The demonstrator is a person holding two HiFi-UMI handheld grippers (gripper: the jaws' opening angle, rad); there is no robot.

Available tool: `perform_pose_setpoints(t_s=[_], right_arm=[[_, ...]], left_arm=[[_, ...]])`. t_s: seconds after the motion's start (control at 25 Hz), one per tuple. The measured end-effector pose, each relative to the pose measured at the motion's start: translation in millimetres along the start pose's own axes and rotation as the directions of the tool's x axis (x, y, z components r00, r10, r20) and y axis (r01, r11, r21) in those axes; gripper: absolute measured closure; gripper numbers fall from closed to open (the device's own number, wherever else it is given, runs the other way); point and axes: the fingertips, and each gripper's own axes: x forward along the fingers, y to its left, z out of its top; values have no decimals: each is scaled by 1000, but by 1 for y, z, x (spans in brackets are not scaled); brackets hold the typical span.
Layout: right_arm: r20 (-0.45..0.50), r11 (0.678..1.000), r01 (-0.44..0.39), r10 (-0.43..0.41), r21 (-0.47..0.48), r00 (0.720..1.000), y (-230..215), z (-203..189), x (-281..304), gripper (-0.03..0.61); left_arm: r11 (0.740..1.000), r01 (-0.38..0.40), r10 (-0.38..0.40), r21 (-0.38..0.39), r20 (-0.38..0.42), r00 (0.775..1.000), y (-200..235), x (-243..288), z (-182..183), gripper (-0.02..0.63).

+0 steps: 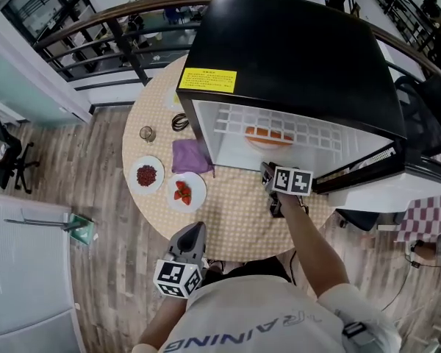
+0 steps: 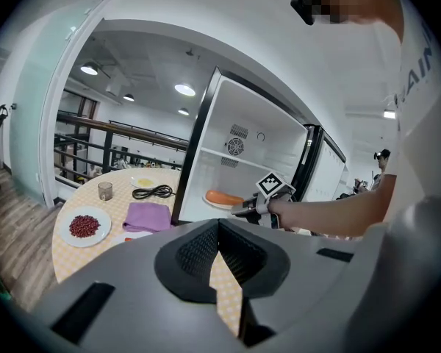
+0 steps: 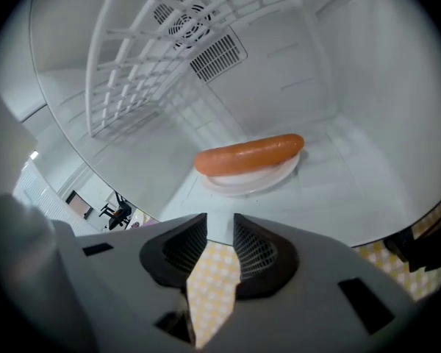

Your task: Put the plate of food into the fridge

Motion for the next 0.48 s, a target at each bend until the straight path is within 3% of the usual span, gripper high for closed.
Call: perform_pose_setpoints(t_s=[0.08,0.12,0.48], right_arm=[[18,999,-9,10,-33,1000,4,-4,-15,528],[29,998,-16,18,-55,999,7,-6,-23,539],[199,957,-108,165,-269,966,47,-6,-109,558]], left_arm=[[1000,14,-14,10,12,1000,-1,3,7,606],[1000,22,-22,16,18,1000,-2,5,10,606],[991,103,-111,88,83,990,-12,22,47,606]])
